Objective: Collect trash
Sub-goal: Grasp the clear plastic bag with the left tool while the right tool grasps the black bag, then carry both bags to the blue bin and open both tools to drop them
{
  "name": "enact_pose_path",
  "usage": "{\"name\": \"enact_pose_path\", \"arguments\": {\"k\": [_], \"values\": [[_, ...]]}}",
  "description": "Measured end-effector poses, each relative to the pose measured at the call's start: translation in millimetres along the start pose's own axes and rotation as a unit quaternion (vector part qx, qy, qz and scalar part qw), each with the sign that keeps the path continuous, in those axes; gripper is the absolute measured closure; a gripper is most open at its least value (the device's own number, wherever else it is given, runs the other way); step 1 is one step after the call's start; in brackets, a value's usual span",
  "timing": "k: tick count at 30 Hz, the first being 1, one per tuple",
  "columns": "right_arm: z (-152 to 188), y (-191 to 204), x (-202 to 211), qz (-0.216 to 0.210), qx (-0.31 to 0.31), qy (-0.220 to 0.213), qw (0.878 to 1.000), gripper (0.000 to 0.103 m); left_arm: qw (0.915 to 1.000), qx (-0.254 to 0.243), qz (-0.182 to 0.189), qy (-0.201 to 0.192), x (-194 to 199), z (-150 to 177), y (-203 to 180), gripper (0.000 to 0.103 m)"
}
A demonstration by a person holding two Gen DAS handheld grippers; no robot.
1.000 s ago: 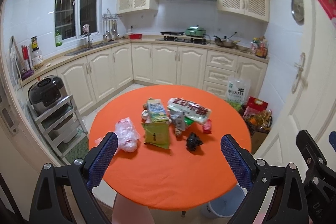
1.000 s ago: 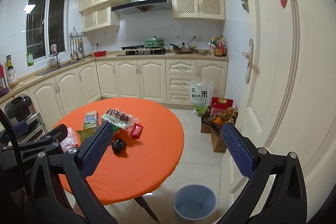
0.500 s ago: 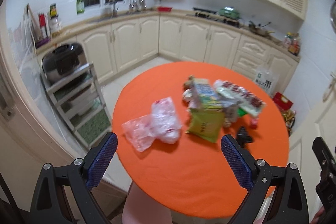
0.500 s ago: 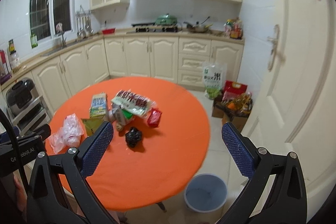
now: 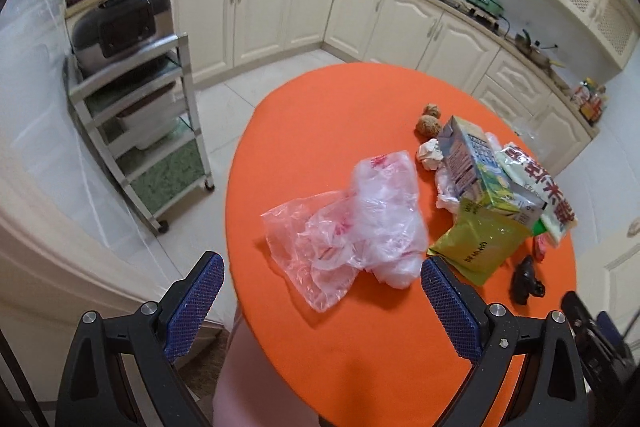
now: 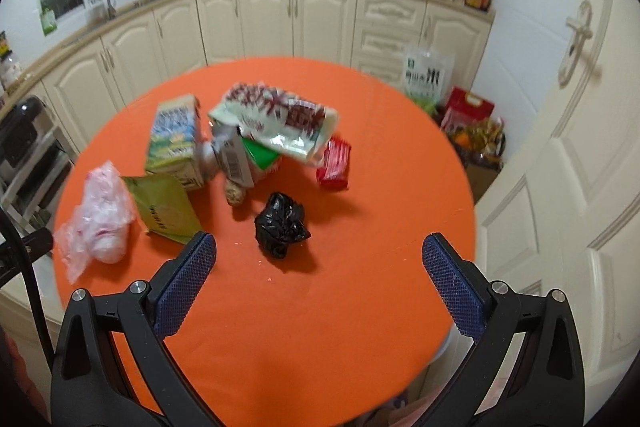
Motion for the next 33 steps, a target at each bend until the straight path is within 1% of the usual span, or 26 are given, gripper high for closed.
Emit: {"name": "enact_pose_path", "arguments": {"k": [2, 4, 6, 10, 12, 13, 15, 16, 17, 18, 19, 20, 23, 25, 26, 28, 29, 30, 31, 32, 33], "values": [[0.2, 2.3, -12.4, 0.002, -0.001, 0.015, 1.0, 0.0, 0.9998, 0.009, 0.02, 0.005, -11.7, -5.5, 1.4, 0.006], [0.6, 5.6, -23.6, 0.0, -0.001, 0.029, 1.0, 0.0, 0.9983, 0.018, 0.054, 0.014, -17.7, -10.0, -0.8, 0.006], [0.2, 6.1, -32.0, 0.001, 0.001, 0.039, 0.999, 0.0, 0.9968, 0.021, 0.076, 0.015, -22.5, -14.7, -1.9, 0.006], [1.6, 6.5, -44.8, 0.005, -0.001, 0.055, 0.998, 0.0, 0.9964, 0.001, 0.082, 0.024, -38.3, -18.1, -12.5, 0.006], [1.7, 7.4, -50.2, 0.0, -0.001, 0.061, 0.998, 0.0, 0.9964, -0.005, 0.072, 0.044, -53.8, -17.7, -19.6, 0.006], [1.8, 8.2, -52.3, -0.002, -0.001, 0.063, 0.998, 0.0, 0.9961, -0.006, 0.073, 0.049, -59.5, -17.6, -22.5, 0.006], [0.5, 9.4, -56.4, 0.0, 0.001, 0.065, 0.998, 0.0, 0.9954, -0.015, 0.083, 0.046, -68.8, -18.8, -28.0, 0.008], [-0.1, 10.3, -58.3, 0.0, 0.003, 0.066, 0.998, 0.0, 0.9957, -0.021, 0.079, 0.043, -72.0, -19.1, -29.5, 0.008], [-0.7, 11.3, -60.0, -0.001, 0.006, 0.067, 0.998, 0.0, 0.9965, -0.029, 0.067, 0.041, -76.1, -18.8, -28.3, 0.013], [-1.4, 12.3, -61.3, -0.002, 0.009, 0.069, 0.998, 0.0, 0.997, -0.033, 0.058, 0.039, -80.7, -18.6, -30.8, 0.026], [-0.7, 13.1, -62.6, -0.003, 0.011, 0.069, 0.998, 0.0, 0.9978, -0.038, 0.043, 0.035, -83.8, -18.0, -27.9, 0.033], [-0.7, 14.3, -64.7, -0.005, 0.014, 0.071, 0.997, 0.0, 0.9982, -0.043, 0.032, 0.028, -85.6, -18.0, -24.0, 0.035], [-1.1, 19.9, -70.0, -0.006, 0.02, 0.075, 0.997, 0.0, 0.9976, -0.047, 0.042, 0.026, -83.1, -14.8, -25.1, 0.043], [-2.7, 21.0, -75.1, -0.009, 0.021, 0.08, 0.996, 0.005, 0.9974, -0.056, 0.039, 0.023, -78.9, -12.3, -25.7, 0.046], [-2.1, 21.4, -77.5, -0.011, 0.02, 0.084, 0.996, 0.01, 0.9972, -0.063, 0.034, 0.02, -76.6, -10.4, -26.3, 0.047], [-1.3, 22.4, -82.2, -0.018, 0.016, 0.091, 0.996, 0.01, 0.9971, -0.069, 0.027, 0.019, -74.2, -7.0, -27.8, 0.048], [-0.5, 23.0, -83.5, -0.019, 0.015, 0.093, 0.995, 0.016, 0.997, -0.071, 0.025, 0.02, -73.1, -5.6, -28.3, 0.049], [0.8, 23.7, -84.5, -0.021, 0.016, 0.095, 0.995, 0.029, 0.9969, -0.074, 0.02, 0.02, -72.3, -3.4, -29.9, 0.049], [1.5, 24.5, -83.9, -0.031, 0.013, 0.093, 0.995, 0.032, 0.9968, -0.075, 0.017, 0.018, -70.5, -2.0, -31.0, 0.049], [2.6, 24.2, -82.5, -0.039, 0.01, 0.092, 0.995, 0.042, 0.9969, -0.077, 0.012, 0.012, -67.4, -0.8, -30.0, 0.049], [3.1, 24.3, -80.1, -0.042, 0.006, 0.093, 0.995, 0.052, 0.9969, -0.079, 0.005, 0.006, -70.2, -2.9, -42.7, 0.049]]}}
Point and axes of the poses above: each gripper's, at about its wrist camera, not at the fingertips, and x roughly against the way its jaws point, y to its left, z to its underside, the point moved 6 cm from there along -x, roughly the way its jaws point, and after that the axes turned 8 degrees about x, right-handed, at the moved point
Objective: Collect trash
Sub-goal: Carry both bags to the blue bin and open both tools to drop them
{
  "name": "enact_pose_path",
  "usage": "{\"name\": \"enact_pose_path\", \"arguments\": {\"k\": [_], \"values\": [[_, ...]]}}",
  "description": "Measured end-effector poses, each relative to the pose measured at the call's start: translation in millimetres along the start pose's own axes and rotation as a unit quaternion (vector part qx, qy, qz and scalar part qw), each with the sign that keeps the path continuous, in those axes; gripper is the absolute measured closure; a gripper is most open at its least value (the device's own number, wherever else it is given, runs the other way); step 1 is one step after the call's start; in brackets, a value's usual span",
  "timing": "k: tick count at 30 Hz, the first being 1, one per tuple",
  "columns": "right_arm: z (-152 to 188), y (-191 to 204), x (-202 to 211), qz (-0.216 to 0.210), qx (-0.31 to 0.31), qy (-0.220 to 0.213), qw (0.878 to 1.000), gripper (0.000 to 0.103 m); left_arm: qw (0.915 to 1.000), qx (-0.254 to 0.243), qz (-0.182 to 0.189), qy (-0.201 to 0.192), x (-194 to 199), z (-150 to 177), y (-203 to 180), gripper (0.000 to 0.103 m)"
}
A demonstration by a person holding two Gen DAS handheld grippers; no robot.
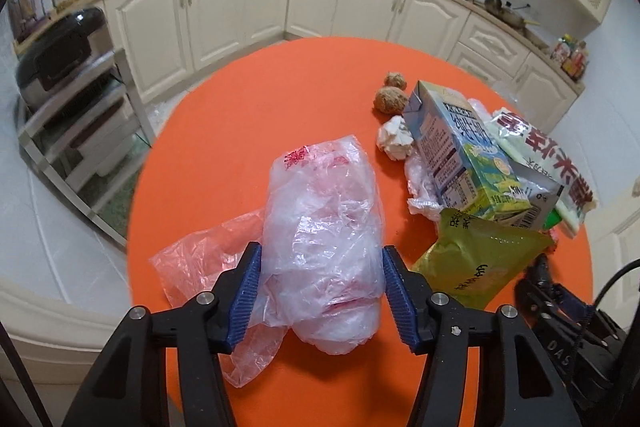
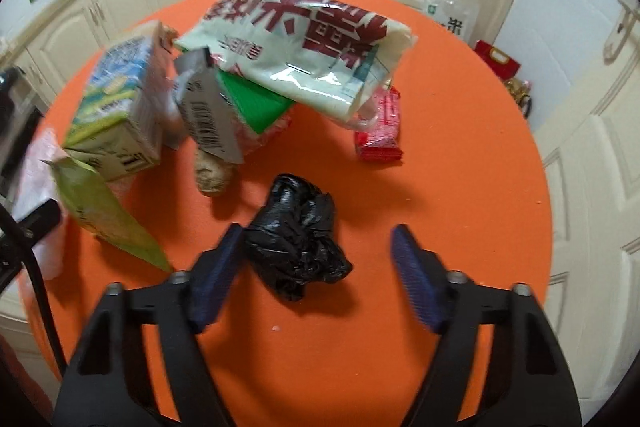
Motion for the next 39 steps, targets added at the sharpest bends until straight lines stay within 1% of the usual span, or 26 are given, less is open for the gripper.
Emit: {"name": "enact_pose_path", "arguments": {"k": [1, 2, 5, 8, 11, 14, 18, 20, 24, 28, 30, 32, 38, 39], "values": [[1.3, -0.3, 1.5, 0.004, -0.001, 0.0, 1.0, 0.059, 1.0, -0.001, -0.004, -0.004, 2.2, -1.5, -0.7, 0.049], [2.3, -1.2, 3.0, 0.005, -0.002, 0.001, 1.0, 0.068, 1.0, -0.003, -0.006, -0.007, 3.9, -4.2, -2.9, 0.049], [5.8, -1.4, 8.9, -0.015, -0.009, -0.002, 1.0, 0.069, 0.9998, -0.007, -0.005, -0.016, 12.4, -4.9, -7.8, 0.049], [8.6, -6.3, 18.3, -0.016, -0.018, -0.014, 1.0, 0.069, 0.9995, -0.015, -0.008, -0.027, 22.2, 0.7, -14.4, 0.049], [11.0, -12.3, 29.0, -0.02, -0.026, -0.025, 0.999, 0.069, 0.9993, -0.02, 0.0, -0.031, 32.1, 6.9, -20.4, 0.049], [13.9, -21.4, 41.1, -0.017, -0.038, -0.037, 0.998, 0.069, 0.9988, -0.028, 0.007, -0.04, 50.8, 11.5, -22.7, 0.049], [20.6, -35.4, 60.0, -0.015, -0.057, -0.054, 0.997, 0.069, 0.9972, -0.044, 0.014, -0.059, 71.8, 17.5, -37.0, 0.049], [25.4, -48.1, 70.9, -0.009, -0.069, -0.065, 0.995, 0.069, 0.9955, -0.058, 0.016, -0.073, 82.6, 24.0, -49.2, 0.049], [36.9, -71.9, 91.6, -0.002, -0.094, -0.083, 0.992, 0.069, 0.9924, -0.084, 0.038, -0.082, 101.8, 39.7, -73.5, 0.049], [52.2, -98.7, 110.8, 0.01, -0.121, -0.101, 0.987, 0.069, 0.9871, -0.115, 0.07, -0.087, 118.7, 60.1, -104.3, 0.049], [61.3, -107.2, 118.5, 0.016, -0.134, -0.107, 0.985, 0.069, 0.9845, -0.128, 0.085, -0.084, 125.1, 69.4, -116.1, 0.049], [72.5, -125.0, 126.3, 0.027, -0.154, -0.113, 0.981, 0.069, 0.9807, -0.145, 0.104, -0.08, 130.0, 80.0, -133.6, 0.049], [104.3, -179.8, 140.6, 0.062, -0.215, -0.114, 0.968, 0.069, 0.9642, -0.208, 0.155, -0.055, 134.4, 117.6, -196.7, 0.049], [109.3, -186.8, 142.0, 0.068, -0.222, -0.113, 0.966, 0.069, 0.9596, -0.223, 0.166, -0.046, 132.4, 126.1, -211.9, 0.049]]}}
Point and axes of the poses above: each gripper's, at about its wrist camera, not at the fingertips, and x roughly against the way its jaws point, y to its left, z to its underside, the point moved 6 cm from there along -x, roughly the way its jaws point, and after that the axes turned 8 degrees about x, right-handed, at the moved point
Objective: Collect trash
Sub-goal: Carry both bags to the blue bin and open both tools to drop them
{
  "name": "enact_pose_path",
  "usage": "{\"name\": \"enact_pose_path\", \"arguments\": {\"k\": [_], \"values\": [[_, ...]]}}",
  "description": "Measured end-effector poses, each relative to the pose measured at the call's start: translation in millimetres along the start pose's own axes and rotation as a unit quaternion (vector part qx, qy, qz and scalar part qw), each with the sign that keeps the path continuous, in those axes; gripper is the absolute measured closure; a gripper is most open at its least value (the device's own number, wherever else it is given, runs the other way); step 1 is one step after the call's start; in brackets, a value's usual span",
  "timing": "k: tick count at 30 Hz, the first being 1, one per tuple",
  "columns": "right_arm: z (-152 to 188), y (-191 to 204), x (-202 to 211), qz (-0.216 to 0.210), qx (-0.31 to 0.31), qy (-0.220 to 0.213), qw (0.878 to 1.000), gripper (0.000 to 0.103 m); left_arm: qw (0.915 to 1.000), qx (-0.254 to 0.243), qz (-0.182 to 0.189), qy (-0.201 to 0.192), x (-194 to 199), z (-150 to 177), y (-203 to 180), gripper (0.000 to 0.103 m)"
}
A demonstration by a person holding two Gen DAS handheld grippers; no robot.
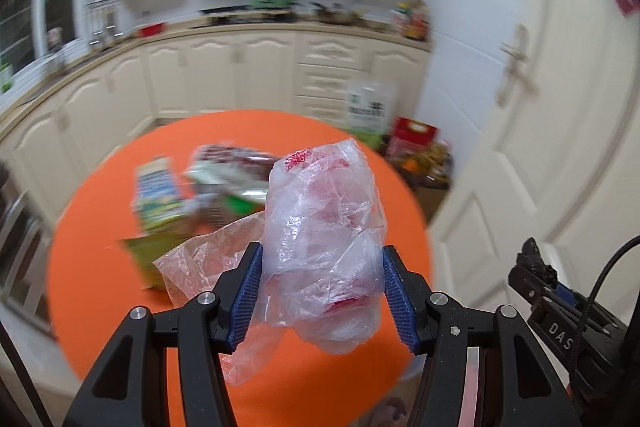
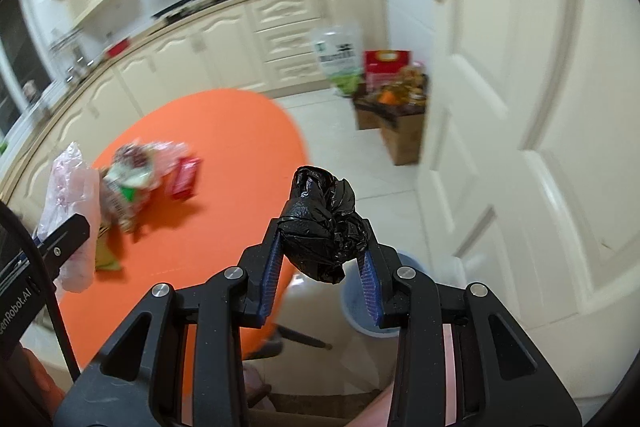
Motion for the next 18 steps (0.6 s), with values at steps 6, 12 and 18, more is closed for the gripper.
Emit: {"name": "enact_pose_path", "arguments": {"k": [6, 12, 18], "values": [[8.5, -59.3, 1.1, 0.052, -0.045, 0.009, 0.998, 0.069, 0.9965, -0.052, 0.047, 0.045, -36.3, 5.0, -60.7, 0.049], [16.7, -112.3, -0.6, 0.103, -0.079, 0.023, 0.991, 0.069, 0.9865, -0.101, 0.08, 0.101, -84.1, 12.2, -117.5, 0.049], [18.6, -145.2, -6.0, 0.124, -0.099, 0.036, 0.987, 0.069, 0.9786, -0.126, 0.087, 0.137, -134.5, 8.9, -167.9, 0.046]]}}
Point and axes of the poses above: each gripper's, at about its wrist camera, not at the fingertips, and x roughly against the way its jaws point, y to its left, z to its underside, the point moved 6 cm from there along -x, roughly the way its jaws point, and after that the axes turned 8 degrees about x, right-handed, at the moved point
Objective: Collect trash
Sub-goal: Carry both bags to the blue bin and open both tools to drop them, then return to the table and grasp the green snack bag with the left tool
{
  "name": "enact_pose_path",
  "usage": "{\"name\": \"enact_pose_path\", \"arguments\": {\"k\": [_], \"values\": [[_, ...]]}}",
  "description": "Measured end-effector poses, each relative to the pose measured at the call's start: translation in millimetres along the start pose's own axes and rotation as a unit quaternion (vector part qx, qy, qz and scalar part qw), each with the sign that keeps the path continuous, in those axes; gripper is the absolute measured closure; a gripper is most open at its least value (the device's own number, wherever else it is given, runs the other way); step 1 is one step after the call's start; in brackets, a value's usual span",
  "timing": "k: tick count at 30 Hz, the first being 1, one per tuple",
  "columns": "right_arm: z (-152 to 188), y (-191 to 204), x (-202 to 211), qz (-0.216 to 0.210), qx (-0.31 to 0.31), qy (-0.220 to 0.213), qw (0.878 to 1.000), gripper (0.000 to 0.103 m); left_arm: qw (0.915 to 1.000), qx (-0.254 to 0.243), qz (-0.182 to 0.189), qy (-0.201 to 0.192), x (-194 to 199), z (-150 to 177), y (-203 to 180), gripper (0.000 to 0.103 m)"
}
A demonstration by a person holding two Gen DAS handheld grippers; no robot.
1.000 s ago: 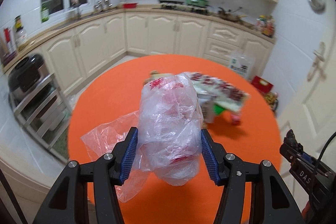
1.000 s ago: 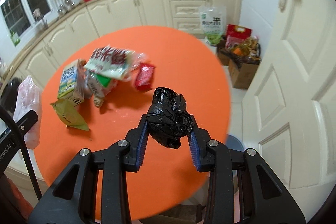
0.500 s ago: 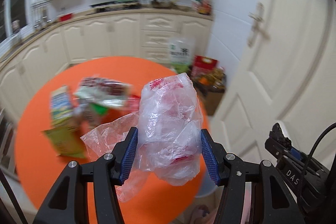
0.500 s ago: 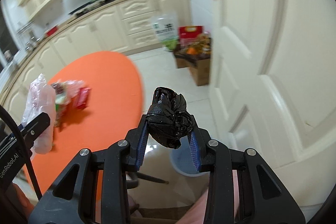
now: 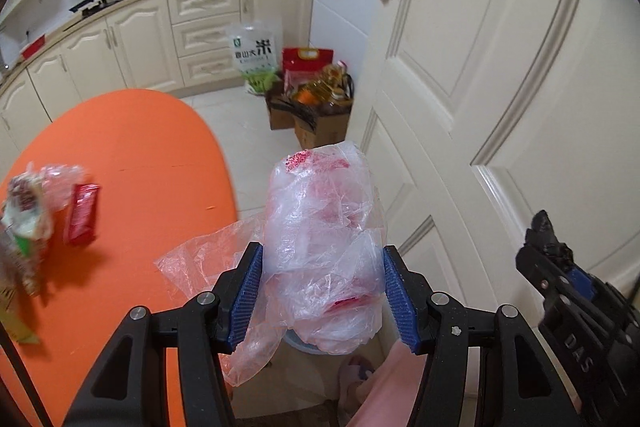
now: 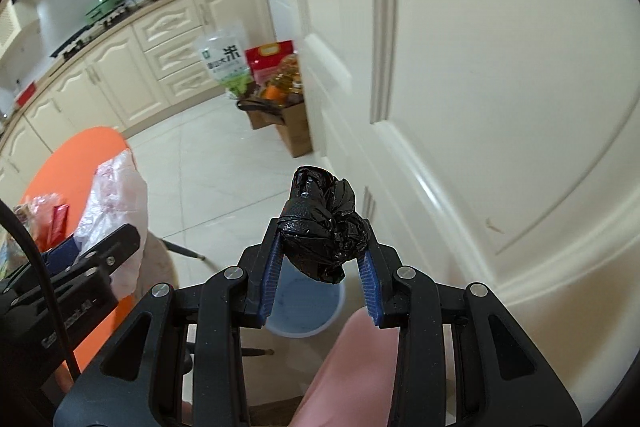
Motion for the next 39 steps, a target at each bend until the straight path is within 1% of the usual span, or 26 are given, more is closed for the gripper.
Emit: {"name": "enact_pose_path", "arguments": {"k": [2, 4, 6, 10, 14, 20, 25, 28, 31, 32, 33, 36, 39], "values": [[-0.8, -5.6, -4.3, 0.001, -0.002, 0.005, 1.0, 0.069, 0.9998, -0.011, 0.0, 0.016, -17.9, -8.6, 2.1, 0.044], [0.5, -10.7, -9.0, 0.002, -0.003, 0.01, 1.0, 0.069, 0.999, -0.017, -0.005, 0.041, -34.5, -15.6, -1.0, 0.043], [0.8, -12.7, -14.5, -0.001, -0.003, 0.016, 1.0, 0.07, 0.9986, -0.013, -0.005, 0.05, -44.5, -22.2, -0.7, 0.043], [-0.8, -13.6, -26.3, -0.005, -0.003, 0.026, 1.0, 0.069, 0.9985, -0.008, -0.015, 0.052, -55.5, -37.9, 2.3, 0.044], [-1.7, -7.5, -34.1, -0.014, 0.002, 0.035, 0.999, 0.069, 0.9984, 0.0, -0.018, 0.054, -64.7, -48.4, 4.1, 0.043], [-3.9, 14.3, -45.3, -0.041, 0.021, 0.046, 0.998, 0.069, 0.9985, 0.002, -0.029, 0.047, -50.2, -41.9, 14.0, 0.042], [-4.5, 33.2, -53.2, -0.065, 0.032, 0.065, 0.995, 0.063, 0.9986, 0.012, -0.039, 0.034, -36.8, -40.5, 24.2, 0.042], [-4.9, 34.5, -51.8, -0.057, 0.031, 0.063, 0.996, 0.058, 0.9984, 0.014, -0.047, 0.026, -31.0, -38.0, 26.7, 0.042], [-4.7, 34.4, -46.4, -0.057, 0.028, 0.059, 0.996, 0.051, 0.9986, 0.018, -0.043, 0.024, -22.3, -31.1, 26.7, 0.042], [-4.8, 35.0, -44.5, -0.055, 0.027, 0.057, 0.996, 0.046, 0.9987, 0.019, -0.041, 0.024, -20.5, -29.3, 27.5, 0.042], [-5.0, 33.8, -42.0, -0.053, 0.027, 0.053, 0.997, 0.044, 0.9987, 0.02, -0.041, 0.023, -19.5, -28.5, 27.5, 0.042], [-3.5, 31.8, -35.2, -0.048, 0.028, 0.048, 0.997, 0.044, 0.9985, 0.022, -0.045, 0.023, -14.9, -22.0, 27.3, 0.042], [-2.8, 33.7, -25.8, -0.046, 0.029, 0.041, 0.998, 0.044, 0.9986, 0.024, -0.04, 0.024, -4.6, -17.9, 30.2, 0.042]]}}
Point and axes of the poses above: each gripper's, at about its wrist camera, not at the fingertips, and x roughly against the way its jaws point, y to its left, z to its underside, the point moved 6 cm from there along -x, roughly the way its jaws point, and after that the axes turned 8 degrees about x, right-handed, at the moved point
